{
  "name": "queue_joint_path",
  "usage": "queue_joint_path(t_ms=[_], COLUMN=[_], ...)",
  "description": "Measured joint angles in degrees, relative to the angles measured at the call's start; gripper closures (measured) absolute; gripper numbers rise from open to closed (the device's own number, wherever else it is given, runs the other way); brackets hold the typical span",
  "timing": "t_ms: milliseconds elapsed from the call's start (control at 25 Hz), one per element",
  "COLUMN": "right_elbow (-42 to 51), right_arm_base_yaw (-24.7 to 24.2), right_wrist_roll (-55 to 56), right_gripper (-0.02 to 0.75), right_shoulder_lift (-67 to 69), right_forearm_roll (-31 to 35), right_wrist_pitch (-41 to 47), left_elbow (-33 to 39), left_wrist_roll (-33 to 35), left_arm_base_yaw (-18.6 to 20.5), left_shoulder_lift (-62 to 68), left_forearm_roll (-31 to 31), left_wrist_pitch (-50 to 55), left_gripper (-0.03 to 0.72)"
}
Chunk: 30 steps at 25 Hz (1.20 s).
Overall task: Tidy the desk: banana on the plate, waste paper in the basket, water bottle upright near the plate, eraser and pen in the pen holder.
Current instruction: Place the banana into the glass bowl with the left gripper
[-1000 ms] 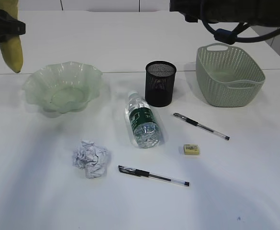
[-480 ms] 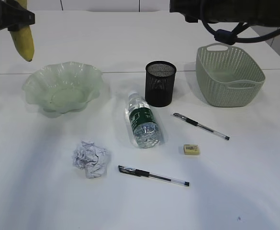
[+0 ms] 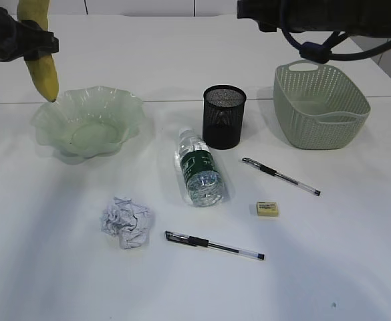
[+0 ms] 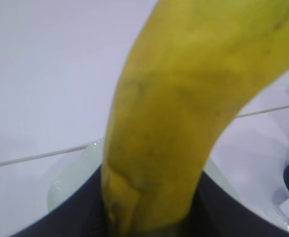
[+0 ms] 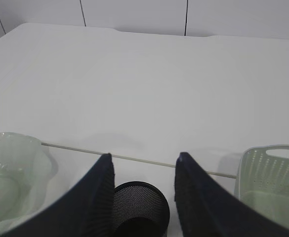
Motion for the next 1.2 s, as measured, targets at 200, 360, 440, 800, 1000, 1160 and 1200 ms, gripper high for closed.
queue_joint_path(t_ms=[200, 360, 440, 800, 1000, 1160, 1200], right_elbow=[0.0, 0.0, 0.0, 0.0, 0.0, 0.0, 0.0], right_arm_base_yaw=[0.0, 0.0, 0.0, 0.0, 0.0, 0.0, 0.0], right_wrist_roll=[-0.03, -0.13, -0.13, -0.51, -1.67, -2.09, -2.34], right_gripper=[0.432, 0.432, 0.432, 0.433, 0.433, 0.433, 0.433], right_shoulder_lift=[0.0, 0.0, 0.0, 0.0, 0.0, 0.0, 0.0], right_forearm_roll=[0.0, 0.0, 0.0, 0.0, 0.0, 0.0, 0.0], right_wrist_pitch=[-0.04, -0.04, -0.04, -0.04, -0.04, -0.04, -0.04], left_elbow=[0.0, 0.0, 0.0, -4.93, -6.39, -6.76, -6.76], left_wrist_roll=[-0.25, -0.71, -0.78, -1.92, -3.45, -3.44, -3.44], left_arm_base_yaw=[0.0, 0.0, 0.0, 0.0, -0.83, -1.46, -1.49], left_shoulder_lift=[1.84, 3.86, 4.39, 7.53, 10.72, 12.65, 13.06], left_forearm_roll=[0.0, 0.0, 0.0, 0.0, 0.0, 0.0, 0.0], left_wrist_pitch=[0.0, 0.0, 0.0, 1.52, 2.51, 2.61, 2.61], left_gripper=[0.416, 0.416, 0.416, 0.416, 0.416, 0.416, 0.416])
